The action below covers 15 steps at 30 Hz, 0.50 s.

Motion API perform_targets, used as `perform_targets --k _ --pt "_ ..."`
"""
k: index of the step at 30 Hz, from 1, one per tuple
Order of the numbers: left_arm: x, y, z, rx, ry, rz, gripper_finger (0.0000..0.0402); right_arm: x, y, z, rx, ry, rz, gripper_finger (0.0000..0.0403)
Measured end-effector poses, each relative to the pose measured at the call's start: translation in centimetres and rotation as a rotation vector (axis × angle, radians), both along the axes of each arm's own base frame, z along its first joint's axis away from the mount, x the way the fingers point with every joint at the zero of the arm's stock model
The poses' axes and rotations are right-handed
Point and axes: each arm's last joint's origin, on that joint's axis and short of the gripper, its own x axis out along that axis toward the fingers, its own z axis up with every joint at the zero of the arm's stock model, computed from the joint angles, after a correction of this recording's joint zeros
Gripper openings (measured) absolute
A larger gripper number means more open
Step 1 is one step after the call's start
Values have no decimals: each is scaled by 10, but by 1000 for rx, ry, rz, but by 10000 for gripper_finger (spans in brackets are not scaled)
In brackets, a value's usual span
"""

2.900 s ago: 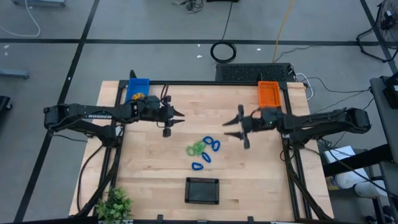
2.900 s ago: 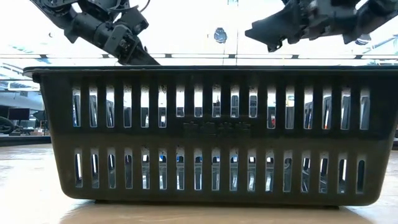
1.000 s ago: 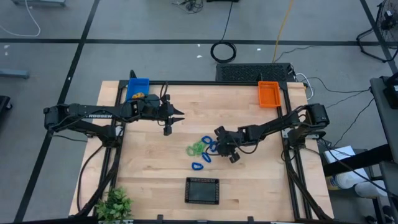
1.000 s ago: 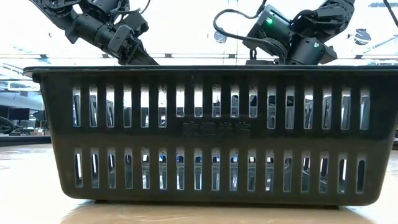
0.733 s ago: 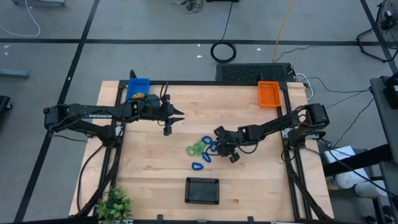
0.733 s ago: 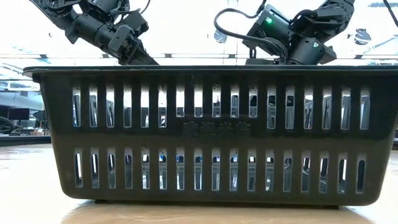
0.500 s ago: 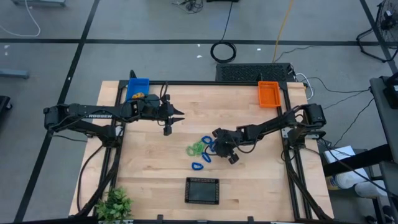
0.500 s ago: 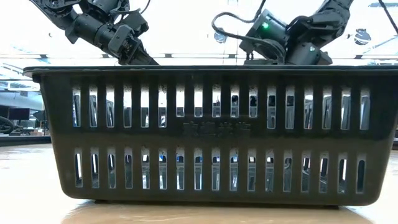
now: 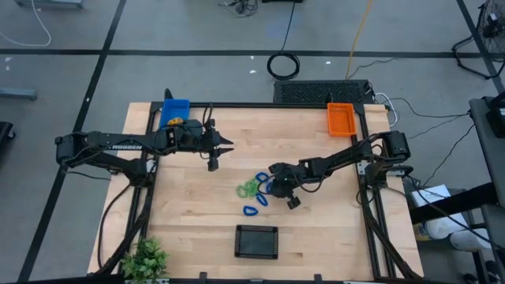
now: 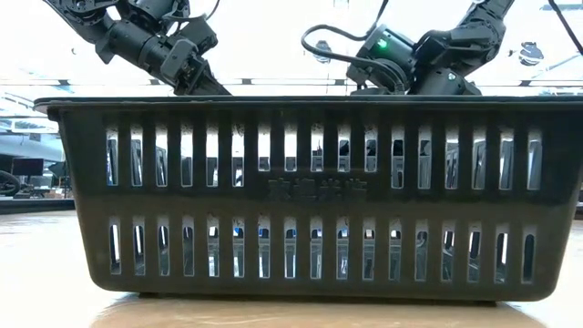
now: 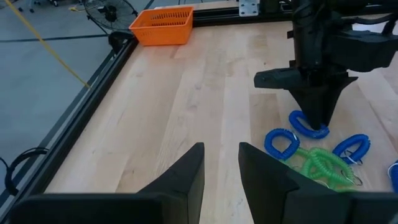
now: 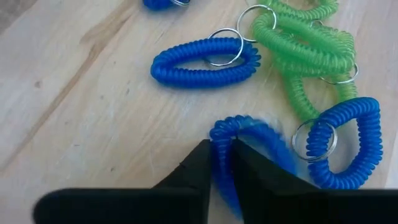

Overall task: Sort spring keychains into baskets
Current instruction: Put the blue spring keychain into the orange basket

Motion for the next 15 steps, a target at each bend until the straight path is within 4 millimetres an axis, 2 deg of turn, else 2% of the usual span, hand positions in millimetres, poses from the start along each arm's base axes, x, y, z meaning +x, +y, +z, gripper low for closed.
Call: perform_targets --k 4,12,15 --pt "0 0 0 -3 0 9 108 0 0 0 -1 2 -1 11" --pt "0 0 0 -9 2 20 108 0 0 0 -2 -1 -6 6" --pt "0 0 0 -10 1 21 108 -1 0 8 9 -22 -28 5"
